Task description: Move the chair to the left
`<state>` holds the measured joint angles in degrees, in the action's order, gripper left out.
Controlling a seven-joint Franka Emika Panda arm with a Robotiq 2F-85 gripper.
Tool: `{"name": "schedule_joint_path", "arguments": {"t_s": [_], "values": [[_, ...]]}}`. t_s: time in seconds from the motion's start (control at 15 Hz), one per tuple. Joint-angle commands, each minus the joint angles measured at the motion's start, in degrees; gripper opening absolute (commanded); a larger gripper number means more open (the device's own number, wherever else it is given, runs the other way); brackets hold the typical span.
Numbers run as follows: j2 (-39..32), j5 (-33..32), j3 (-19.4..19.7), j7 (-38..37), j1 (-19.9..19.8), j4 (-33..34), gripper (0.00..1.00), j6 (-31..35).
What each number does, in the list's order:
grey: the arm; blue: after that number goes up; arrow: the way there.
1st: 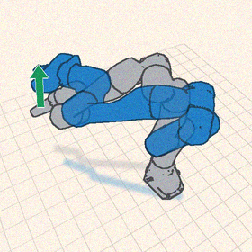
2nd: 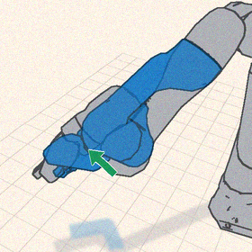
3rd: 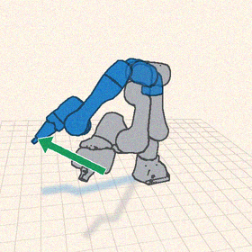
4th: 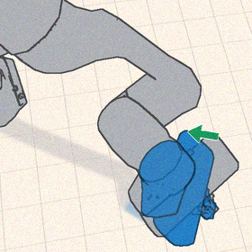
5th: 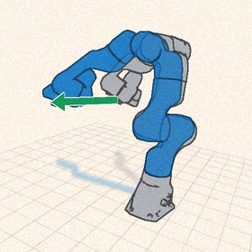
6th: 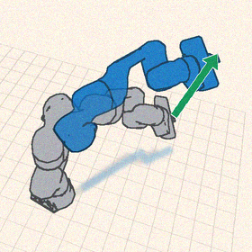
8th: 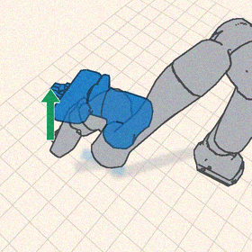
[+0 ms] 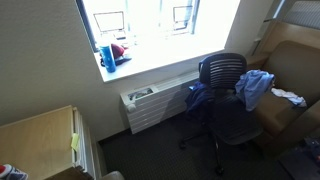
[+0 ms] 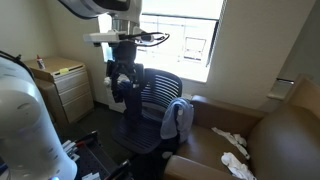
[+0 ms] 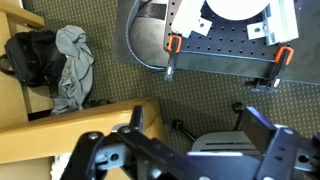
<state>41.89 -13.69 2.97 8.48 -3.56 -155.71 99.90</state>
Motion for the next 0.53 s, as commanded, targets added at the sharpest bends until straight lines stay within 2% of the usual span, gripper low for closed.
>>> {"name": "schedule_joint_path", "arguments": {"t_s": [0.0, 0.13, 0.33, 0.47], "values": [[-1.4, -0.9, -0.1, -1.9, 0.4, 0.1, 1.0, 2.8], [-5.4, 1.7, -0.4, -3.4, 2.3, 1.7, 1.0, 11.1], [-11.5, 5.9, -3.5, -9.0, 5.7, 4.5, 1.0, 27.6], [-16.3, 7.3, -5.9, -14.0, 5.9, 6.3, 1.0, 38.5]]}}
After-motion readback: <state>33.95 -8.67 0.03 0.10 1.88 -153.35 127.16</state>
